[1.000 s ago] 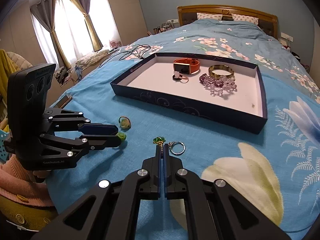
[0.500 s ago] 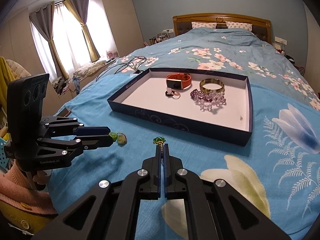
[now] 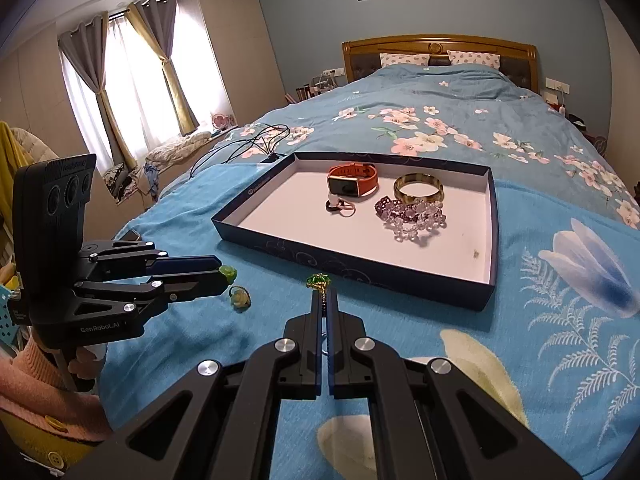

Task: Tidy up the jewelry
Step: 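Grasp the green keyring with the right tool while the left tool grasps the green bead ring on black cord, then carry the green keyring and green bead ring over the tray with both tools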

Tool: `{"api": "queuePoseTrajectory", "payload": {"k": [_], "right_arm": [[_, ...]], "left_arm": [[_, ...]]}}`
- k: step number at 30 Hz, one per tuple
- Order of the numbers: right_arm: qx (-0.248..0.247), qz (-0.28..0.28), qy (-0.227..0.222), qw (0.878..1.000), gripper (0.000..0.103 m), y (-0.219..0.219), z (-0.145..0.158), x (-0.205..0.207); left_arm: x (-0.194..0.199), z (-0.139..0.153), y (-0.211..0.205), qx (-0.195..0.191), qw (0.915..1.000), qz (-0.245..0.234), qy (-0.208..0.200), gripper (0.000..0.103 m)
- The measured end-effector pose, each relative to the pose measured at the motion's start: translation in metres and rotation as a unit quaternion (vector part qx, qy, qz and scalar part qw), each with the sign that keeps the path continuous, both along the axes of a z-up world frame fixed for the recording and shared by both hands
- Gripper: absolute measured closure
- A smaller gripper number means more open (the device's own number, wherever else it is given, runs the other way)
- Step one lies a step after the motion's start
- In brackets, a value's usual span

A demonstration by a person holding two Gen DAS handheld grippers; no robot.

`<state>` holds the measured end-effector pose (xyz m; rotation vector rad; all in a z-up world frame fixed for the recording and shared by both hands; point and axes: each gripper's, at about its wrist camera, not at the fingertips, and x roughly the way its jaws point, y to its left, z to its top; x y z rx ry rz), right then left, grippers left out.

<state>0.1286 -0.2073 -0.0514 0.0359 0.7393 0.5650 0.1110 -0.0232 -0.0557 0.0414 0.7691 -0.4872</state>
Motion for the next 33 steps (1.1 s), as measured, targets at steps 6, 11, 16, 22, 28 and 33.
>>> {"api": "queuePoseTrajectory", "payload": {"k": [6, 11, 16, 22, 28, 33], "right_arm": [[0.002, -0.004, -0.006, 1.000, 0.102, -0.002, 0.004, 0.004], [0.001, -0.004, -0.011, 1.000, 0.102, -0.002, 0.007, 0.006], [-0.001, -0.005, -0.018, 1.000, 0.102, -0.002, 0.011, 0.012], [0.001, -0.007, -0.024, 1.000, 0.102, -0.003, 0.016, 0.020], [-0.002, -0.009, -0.027, 1.000, 0.102, -0.004, 0.018, 0.029], [-0.004, -0.009, -0.027, 1.000, 0.102, -0.004, 0.018, 0.038]], "left_arm": [[0.004, 0.003, 0.001, -0.002, 0.9999, 0.010, -0.004, 0.082], [0.010, 0.004, 0.002, -0.003, 0.9998, 0.017, -0.005, 0.082], [0.014, 0.008, 0.003, -0.003, 0.9997, 0.021, -0.012, 0.082], [0.019, 0.013, 0.003, -0.007, 0.9993, 0.030, -0.022, 0.082], [0.026, 0.016, 0.004, -0.008, 0.9990, 0.035, -0.025, 0.082], [0.033, 0.018, 0.004, -0.007, 0.9988, 0.040, -0.027, 0.082]]}}
